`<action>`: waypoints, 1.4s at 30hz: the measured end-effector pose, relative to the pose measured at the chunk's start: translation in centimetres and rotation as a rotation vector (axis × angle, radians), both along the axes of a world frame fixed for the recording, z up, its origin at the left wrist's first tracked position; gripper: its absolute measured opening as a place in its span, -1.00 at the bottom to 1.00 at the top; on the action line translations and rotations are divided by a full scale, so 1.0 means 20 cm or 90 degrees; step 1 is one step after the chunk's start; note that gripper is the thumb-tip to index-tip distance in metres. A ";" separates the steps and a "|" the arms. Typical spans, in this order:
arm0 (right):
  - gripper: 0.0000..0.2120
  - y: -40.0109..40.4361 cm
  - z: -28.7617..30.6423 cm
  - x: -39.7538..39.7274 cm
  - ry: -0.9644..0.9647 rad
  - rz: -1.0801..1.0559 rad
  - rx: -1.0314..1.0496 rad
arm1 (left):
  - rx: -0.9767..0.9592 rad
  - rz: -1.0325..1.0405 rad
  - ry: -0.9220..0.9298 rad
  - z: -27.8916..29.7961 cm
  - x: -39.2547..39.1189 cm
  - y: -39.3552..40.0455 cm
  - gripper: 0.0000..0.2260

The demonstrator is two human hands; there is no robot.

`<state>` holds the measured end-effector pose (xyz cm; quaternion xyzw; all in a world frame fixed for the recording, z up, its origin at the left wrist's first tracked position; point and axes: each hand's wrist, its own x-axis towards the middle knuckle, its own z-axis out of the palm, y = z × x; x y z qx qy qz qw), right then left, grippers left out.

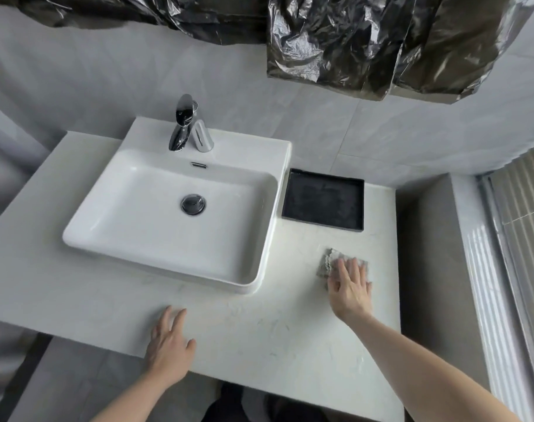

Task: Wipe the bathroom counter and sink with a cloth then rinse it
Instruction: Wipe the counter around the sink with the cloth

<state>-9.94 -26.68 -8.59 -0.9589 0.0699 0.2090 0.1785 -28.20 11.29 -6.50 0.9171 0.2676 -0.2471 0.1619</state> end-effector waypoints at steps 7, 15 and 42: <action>-0.39 0.11 -0.04 0.06 -0.051 -0.116 -0.014 | 0.061 0.060 -0.078 -0.21 0.12 0.05 -0.39; -0.38 0.31 -0.25 0.08 -0.117 -0.138 -0.064 | 0.109 0.110 -0.193 -0.35 0.08 -0.04 -0.35; -0.15 0.05 -0.25 0.15 -0.140 -0.064 -0.033 | 0.203 0.111 -0.286 -0.41 0.05 -0.05 -0.34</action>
